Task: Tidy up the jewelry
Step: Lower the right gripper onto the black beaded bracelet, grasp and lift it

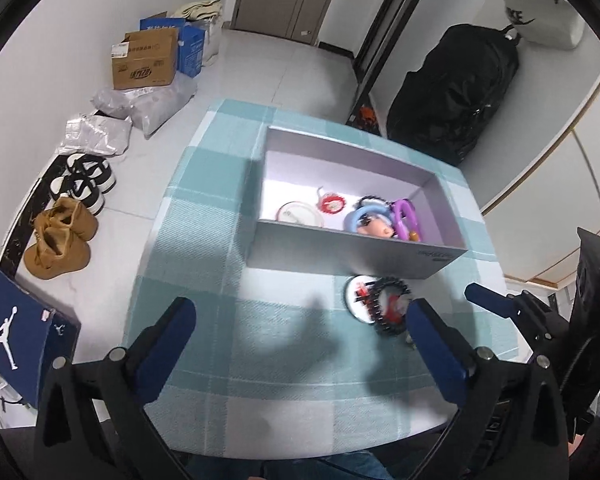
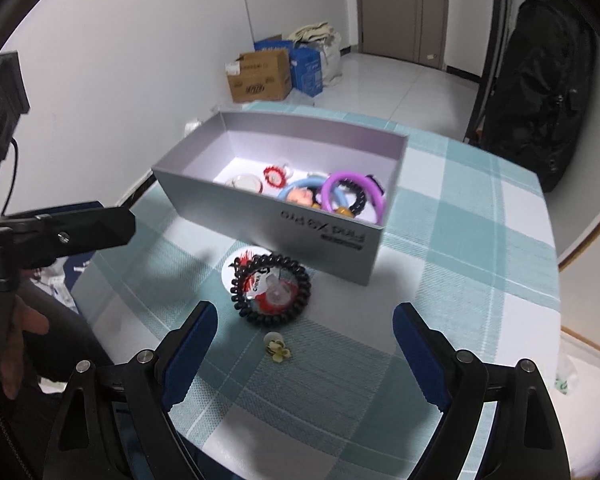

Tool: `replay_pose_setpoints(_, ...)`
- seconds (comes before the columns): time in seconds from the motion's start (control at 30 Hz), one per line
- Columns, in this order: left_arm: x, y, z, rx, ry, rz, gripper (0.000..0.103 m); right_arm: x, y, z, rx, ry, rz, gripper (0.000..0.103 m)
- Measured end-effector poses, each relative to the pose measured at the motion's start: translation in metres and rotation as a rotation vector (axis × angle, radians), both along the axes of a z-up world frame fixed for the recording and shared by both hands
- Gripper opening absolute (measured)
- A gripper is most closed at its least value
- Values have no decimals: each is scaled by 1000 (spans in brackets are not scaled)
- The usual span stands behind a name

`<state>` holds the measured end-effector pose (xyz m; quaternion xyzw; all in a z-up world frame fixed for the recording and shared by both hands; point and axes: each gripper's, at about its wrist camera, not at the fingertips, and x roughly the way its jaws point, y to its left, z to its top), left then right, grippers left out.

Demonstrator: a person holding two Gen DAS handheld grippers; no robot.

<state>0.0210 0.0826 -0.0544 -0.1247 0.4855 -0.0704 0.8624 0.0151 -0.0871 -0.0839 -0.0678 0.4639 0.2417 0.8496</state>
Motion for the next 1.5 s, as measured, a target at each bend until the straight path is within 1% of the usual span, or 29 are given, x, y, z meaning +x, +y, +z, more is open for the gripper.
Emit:
replay_pose_setpoints(0.1,0,5,-3,-11,20,5,102,4,8,-10,-16,29,19,90)
replay_pose_setpoints(0.17,0,8,-3,5,26,19,102,7,12,-14,-24,43,27,89)
replay_pose_setpoints(0.23,-1,11,-1,32,12,42,102,11,16,-16,-22,55,32,89)
replay_pose_setpoints(0.33,-2,18,0,3,4,65,102,15,19,-20,-25,61,30,88)
replay_pose_setpoints(0.43,0,21,-3,34,19,90,102,18,21,-22,-23,66,26,87)
replay_pose_setpoints(0.5,-1,23,-4,68,18,121,102,19,23,-23,-24,69,28,79)
replay_pose_setpoints(0.57,0,26,-5,61,25,126,102,22,26,-24,-31,78,29,73)
replay_pose_setpoints(0.6,0,28,-6,54,31,130,102,23,27,-24,-36,75,29,73)
replay_pose_setpoints(0.77,1,29,-8,40,44,134,102,21,36,-25,-62,50,57,61)
replay_pose_setpoints(0.9,1,28,-6,53,37,122,102,15,44,-25,-78,31,82,53)
replay_pose_setpoints(0.97,0,27,-6,53,38,114,102,11,48,-25,-102,10,95,52)
replay_pose_setpoints(1.07,0,26,-6,55,36,107,102,8,50,-26,-105,3,99,50)
replay_pose_setpoints(1.33,0,25,-6,51,43,111,102,7,47,-22,-61,11,79,50)
replay_pose_setpoints(1.5,1,21,-8,46,53,98,102,9,36,-12,-20,10,74,50)
